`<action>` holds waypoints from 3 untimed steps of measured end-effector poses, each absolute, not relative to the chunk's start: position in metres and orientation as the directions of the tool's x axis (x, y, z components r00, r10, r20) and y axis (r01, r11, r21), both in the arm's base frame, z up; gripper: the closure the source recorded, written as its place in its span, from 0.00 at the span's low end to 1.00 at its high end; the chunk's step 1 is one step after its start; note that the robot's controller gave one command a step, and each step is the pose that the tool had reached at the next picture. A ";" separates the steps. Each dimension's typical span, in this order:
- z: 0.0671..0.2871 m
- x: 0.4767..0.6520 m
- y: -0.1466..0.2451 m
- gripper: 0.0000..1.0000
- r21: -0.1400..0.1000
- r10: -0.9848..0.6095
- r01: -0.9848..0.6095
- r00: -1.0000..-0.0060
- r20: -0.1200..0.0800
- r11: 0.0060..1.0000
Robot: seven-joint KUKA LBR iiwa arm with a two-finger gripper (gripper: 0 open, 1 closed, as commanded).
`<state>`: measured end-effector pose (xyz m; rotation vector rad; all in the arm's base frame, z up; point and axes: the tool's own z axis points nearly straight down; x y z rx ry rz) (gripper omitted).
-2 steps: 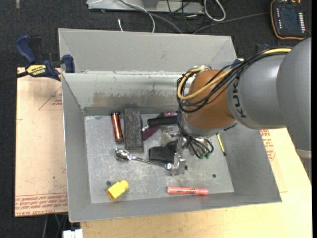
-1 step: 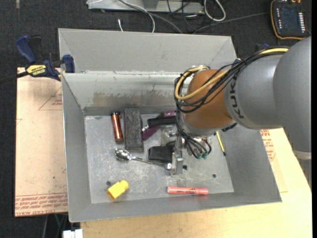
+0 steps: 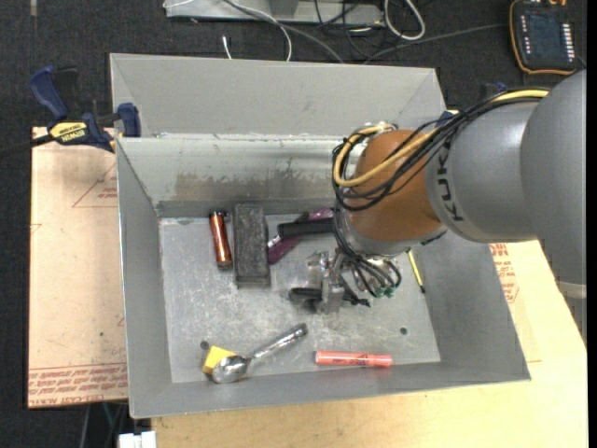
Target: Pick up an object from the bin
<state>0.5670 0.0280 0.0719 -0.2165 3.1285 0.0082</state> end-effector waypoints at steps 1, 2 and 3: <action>0.072 0.567 0.028 1.00 0.005 -0.138 -0.138 -0.990 -0.006 0.990; 0.078 0.567 0.028 1.00 0.005 -0.137 -0.137 -0.991 -0.006 0.991; 0.088 0.567 0.028 1.00 0.006 -0.136 -0.136 -0.991 -0.006 0.991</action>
Offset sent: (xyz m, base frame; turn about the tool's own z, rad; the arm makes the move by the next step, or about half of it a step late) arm 0.0000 0.0000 0.0090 0.0001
